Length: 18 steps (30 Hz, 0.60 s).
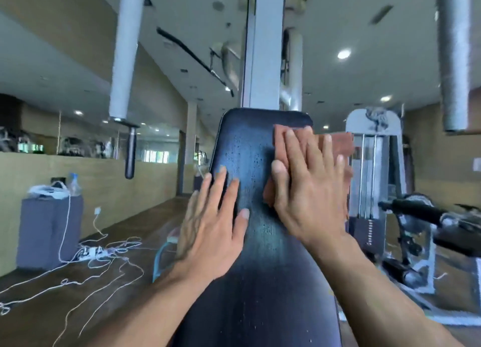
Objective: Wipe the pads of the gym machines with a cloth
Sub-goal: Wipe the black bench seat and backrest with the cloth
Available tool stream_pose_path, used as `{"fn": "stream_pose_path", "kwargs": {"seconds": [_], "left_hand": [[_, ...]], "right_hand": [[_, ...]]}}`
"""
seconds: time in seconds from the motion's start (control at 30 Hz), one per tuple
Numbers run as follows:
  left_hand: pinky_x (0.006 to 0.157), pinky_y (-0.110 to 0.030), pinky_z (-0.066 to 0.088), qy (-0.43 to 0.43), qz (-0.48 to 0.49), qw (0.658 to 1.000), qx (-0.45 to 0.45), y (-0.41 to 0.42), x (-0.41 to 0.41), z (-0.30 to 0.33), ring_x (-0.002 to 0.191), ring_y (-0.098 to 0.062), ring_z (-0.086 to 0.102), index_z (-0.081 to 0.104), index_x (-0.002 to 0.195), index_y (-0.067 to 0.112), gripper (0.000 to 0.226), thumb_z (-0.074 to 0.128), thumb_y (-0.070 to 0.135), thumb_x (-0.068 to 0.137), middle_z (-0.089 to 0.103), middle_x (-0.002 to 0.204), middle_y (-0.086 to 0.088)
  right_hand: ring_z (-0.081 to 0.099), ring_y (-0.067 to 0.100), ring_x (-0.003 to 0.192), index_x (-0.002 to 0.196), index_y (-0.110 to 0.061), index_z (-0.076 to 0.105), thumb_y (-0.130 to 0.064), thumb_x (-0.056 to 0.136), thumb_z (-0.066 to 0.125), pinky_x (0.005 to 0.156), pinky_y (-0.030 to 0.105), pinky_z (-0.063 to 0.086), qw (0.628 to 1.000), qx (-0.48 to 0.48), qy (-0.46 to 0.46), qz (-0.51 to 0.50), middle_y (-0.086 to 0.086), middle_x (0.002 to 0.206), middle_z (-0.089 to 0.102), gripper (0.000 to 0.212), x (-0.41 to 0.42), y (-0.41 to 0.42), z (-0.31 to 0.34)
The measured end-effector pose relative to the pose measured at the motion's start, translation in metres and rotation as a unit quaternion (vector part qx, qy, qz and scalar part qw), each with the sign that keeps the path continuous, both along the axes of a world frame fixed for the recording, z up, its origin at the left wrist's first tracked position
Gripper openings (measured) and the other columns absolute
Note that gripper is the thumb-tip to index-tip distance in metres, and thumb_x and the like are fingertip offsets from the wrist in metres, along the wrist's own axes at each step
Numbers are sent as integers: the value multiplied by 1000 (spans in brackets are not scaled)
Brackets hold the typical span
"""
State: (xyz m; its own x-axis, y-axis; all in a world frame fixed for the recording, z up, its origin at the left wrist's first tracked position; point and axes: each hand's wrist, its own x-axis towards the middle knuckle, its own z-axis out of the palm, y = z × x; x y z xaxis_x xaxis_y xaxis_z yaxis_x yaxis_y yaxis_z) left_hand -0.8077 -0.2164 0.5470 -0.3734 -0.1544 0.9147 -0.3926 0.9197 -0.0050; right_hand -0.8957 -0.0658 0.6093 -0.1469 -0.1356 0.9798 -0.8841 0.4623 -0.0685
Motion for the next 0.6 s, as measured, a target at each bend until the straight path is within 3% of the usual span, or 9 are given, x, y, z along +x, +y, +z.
{"fn": "stream_pose_path", "kwargs": {"seconds": [0.07,0.17,0.33,0.53,0.6], "left_hand": [[115,-45,28,-27,36,999,-21,-4,-9,-12,151,-28,18,32,154,18,63,26,51,101,16,165,-5],[119,-44,23,-24,64,997,-41,-9,-19,-21,151,-30,16,27,155,15,65,20,51,102,14,165,-8],[113,-45,19,-24,80,995,-59,-15,-22,-23,152,-29,15,24,156,13,65,18,51,104,12,166,-8],[112,-45,25,-6,57,997,-58,-18,-26,-25,150,-28,22,31,154,15,66,20,54,102,18,165,-6],[112,-44,26,1,48,997,-55,-18,-27,-24,149,-27,26,34,153,16,66,18,54,101,21,164,-6]], "right_hand": [[-8,38,152,158,-39,8,-64,98,17,118,68,8,989,121,-48,-66,6,168,-2,66,-20,-12,-14],[-28,31,148,156,-45,-5,-73,93,11,118,65,-4,981,164,-61,-89,1,164,-24,71,-40,-16,-41],[0,39,153,158,-36,17,-70,96,17,116,67,14,980,168,-14,-110,8,168,5,70,-42,-16,-53],[-8,35,153,158,-39,7,-70,93,16,119,63,7,988,104,-44,-108,4,168,-6,72,-46,-34,0],[1,38,153,158,-34,16,-67,95,21,118,64,10,989,93,-24,-114,8,168,5,72,-42,-42,-1]]}}
